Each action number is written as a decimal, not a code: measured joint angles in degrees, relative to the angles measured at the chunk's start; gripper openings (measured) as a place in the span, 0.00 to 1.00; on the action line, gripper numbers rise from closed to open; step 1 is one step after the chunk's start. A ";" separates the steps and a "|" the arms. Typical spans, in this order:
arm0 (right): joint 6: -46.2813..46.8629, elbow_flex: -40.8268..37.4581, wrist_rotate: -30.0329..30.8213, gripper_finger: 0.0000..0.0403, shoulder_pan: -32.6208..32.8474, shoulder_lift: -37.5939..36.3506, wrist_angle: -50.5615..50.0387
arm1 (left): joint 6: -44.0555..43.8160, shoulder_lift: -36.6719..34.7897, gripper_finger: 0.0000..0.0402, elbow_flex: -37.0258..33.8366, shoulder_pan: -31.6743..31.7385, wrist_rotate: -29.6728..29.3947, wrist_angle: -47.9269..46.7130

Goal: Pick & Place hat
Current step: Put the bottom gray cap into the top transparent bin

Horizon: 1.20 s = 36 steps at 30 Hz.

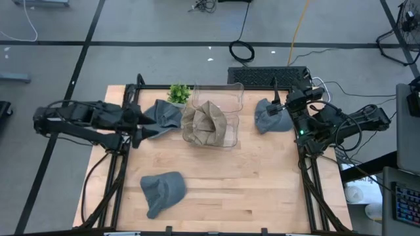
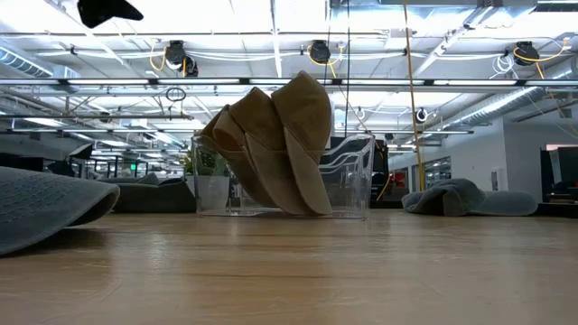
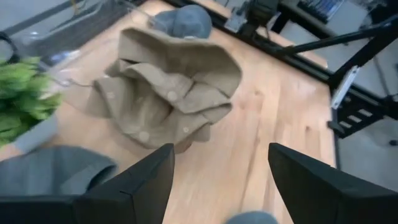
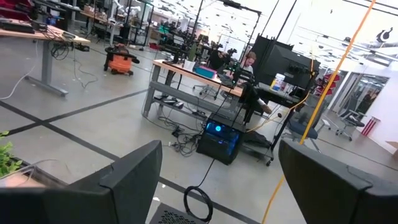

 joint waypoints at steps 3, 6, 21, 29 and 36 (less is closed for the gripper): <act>0.00 0.00 0.00 0.78 0.00 0.00 -0.02 | -0.04 -0.01 0.67 -2.80 -0.57 2.58 4.03; -0.02 0.00 0.00 0.78 0.00 0.00 0.00 | 0.39 0.49 0.67 -6.52 -1.35 5.68 9.46; -0.30 0.00 0.00 0.78 0.00 0.00 -0.02 | 17.20 21.74 0.67 -9.70 0.52 29.35 18.75; -1.18 0.00 -0.02 0.78 0.00 0.00 -0.04 | 25.46 31.34 0.67 -6.30 0.53 36.50 17.58; -1.25 0.00 -0.04 0.78 0.00 0.00 -0.04 | 34.03 37.78 0.67 3.49 -0.29 33.53 0.71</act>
